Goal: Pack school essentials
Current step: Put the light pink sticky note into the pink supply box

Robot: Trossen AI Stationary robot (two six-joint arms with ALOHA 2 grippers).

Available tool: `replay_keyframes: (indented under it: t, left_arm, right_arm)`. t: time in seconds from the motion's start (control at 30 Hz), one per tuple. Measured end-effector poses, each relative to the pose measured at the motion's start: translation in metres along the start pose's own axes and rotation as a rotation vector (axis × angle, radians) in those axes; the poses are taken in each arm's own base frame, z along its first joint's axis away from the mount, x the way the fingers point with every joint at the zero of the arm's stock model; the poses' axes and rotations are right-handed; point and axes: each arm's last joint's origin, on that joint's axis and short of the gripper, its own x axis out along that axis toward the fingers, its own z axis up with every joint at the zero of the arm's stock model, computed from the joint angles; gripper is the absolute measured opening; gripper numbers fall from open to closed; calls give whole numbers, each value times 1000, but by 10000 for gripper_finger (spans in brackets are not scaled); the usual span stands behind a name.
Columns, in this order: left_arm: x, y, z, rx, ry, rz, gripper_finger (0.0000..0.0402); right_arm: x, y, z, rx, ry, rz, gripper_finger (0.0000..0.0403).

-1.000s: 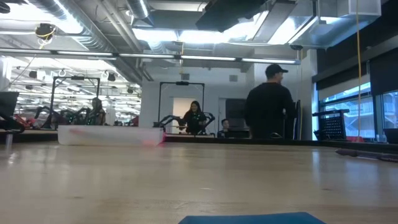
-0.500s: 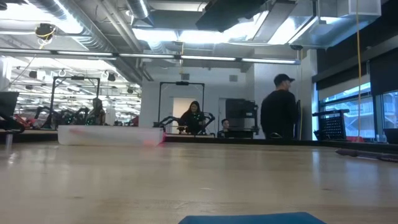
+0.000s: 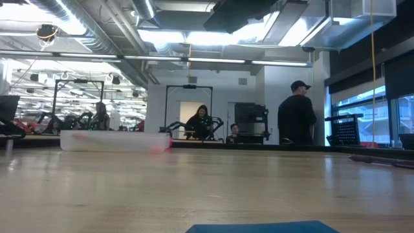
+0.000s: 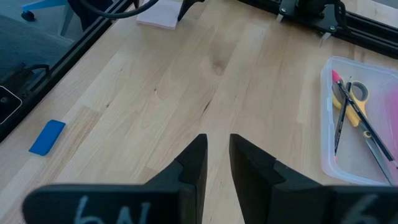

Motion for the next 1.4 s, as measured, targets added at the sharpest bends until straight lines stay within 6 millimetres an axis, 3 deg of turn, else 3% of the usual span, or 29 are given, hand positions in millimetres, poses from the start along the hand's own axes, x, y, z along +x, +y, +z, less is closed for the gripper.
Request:
replay_keyframes:
  t: [1.17,1.4]
  left_arm:
    - [1,3,-4,-25,-47,47,392]
    - [1,4,-4,-26,-45,53,369]
  right_arm:
    - [0,0,0,0,0,0,71]
    - [0,0,0,0,0,0,71]
